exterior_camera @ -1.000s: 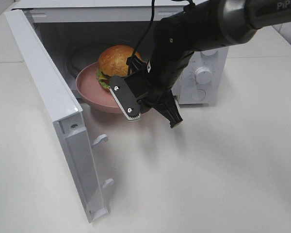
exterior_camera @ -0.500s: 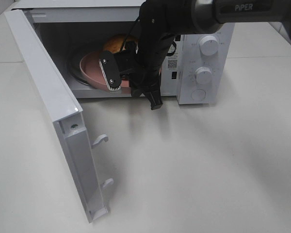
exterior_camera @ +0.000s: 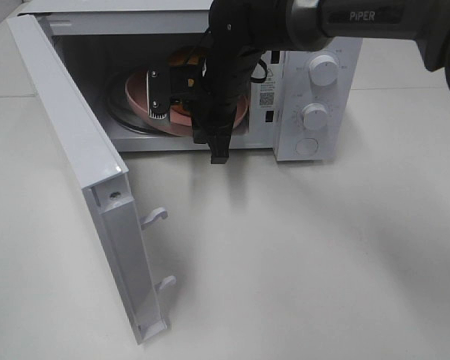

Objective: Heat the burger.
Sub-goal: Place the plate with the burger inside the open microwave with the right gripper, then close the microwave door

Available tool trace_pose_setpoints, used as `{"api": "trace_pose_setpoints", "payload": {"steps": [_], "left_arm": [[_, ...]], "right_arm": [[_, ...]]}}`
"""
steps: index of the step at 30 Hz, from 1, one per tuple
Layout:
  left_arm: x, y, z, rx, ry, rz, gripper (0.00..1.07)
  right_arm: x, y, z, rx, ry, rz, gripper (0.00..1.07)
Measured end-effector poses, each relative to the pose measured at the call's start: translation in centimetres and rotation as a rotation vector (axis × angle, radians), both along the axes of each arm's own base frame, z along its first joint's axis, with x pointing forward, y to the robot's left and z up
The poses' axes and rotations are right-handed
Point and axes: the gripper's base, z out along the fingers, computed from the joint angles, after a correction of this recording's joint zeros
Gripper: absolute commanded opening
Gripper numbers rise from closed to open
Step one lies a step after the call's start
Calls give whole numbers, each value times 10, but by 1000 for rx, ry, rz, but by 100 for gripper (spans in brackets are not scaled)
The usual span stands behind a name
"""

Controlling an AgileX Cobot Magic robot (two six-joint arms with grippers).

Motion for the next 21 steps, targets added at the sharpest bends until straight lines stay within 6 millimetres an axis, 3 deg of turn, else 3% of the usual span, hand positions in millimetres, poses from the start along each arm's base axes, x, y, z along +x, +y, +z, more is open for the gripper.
{"api": "trace_pose_setpoints", "payload": {"steps": [1,2,4,5,7,10,12,15,17,21], "left_arm": [[0,0,0,0,0,0,0],[0,0,0,0,0,0,0],[0,0,0,0,0,0,0],[0,0,0,0,0,0,0],[0,0,0,0,0,0,0],[0,0,0,0,0,0,0],[0,0,0,0,0,0,0],[0,0,0,0,0,0,0],[0,0,0,0,0,0,0],[0,0,0,0,0,0,0]], "right_arm": [[0,0,1,10,4,-23,17],[0,0,1,10,4,-23,17],[0,0,1,22,12,-61,32],[0,0,1,22,12,-61,32],[1,0,1,52,32,-144,55],[1,0,1,74,46,-203,60],[1,0,1,117,73,-317,75],[0,-1,2,133,79,-353,77],[-1,-1,9,190,107,-488,77],[-3,-2,15,197,123,-527,75]]}}
